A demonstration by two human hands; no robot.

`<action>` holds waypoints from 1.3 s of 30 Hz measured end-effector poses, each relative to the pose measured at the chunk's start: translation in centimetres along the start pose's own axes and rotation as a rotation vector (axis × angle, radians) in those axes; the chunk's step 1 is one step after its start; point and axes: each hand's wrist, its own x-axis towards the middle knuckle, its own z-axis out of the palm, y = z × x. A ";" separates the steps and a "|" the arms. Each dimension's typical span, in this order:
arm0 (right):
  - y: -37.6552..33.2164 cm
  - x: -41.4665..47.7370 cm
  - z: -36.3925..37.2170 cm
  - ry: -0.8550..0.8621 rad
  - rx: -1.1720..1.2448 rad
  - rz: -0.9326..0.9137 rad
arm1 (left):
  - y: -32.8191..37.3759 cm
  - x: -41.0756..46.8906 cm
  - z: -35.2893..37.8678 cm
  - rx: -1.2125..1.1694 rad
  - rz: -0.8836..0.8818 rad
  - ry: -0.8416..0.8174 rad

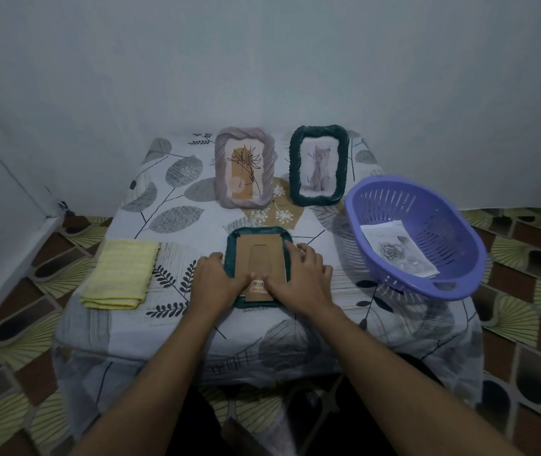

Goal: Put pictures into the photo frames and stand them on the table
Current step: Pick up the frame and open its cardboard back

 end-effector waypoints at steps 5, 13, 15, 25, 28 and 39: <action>0.1 0.4 0.8 -0.104 -0.171 -0.159 | 1.0 1.1 -1.0 0.123 0.046 -0.101; 0.4 0.9 0.9 -0.168 -0.180 -0.162 | 1.1 5.3 -0.9 0.080 0.090 -0.106; 0.5 0.9 1.0 -0.150 -0.178 -0.163 | 0.8 6.7 -0.3 0.080 0.115 -0.087; 0.6 0.8 1.1 -0.137 -0.179 -0.162 | 0.7 9.0 0.8 0.020 0.103 -0.031; 0.6 0.9 1.1 -0.142 -0.164 -0.161 | 1.1 9.1 0.7 -0.043 0.057 -0.006; 0.6 0.9 0.9 -0.158 -0.164 -0.155 | 2.7 9.7 1.4 -0.171 -0.197 0.124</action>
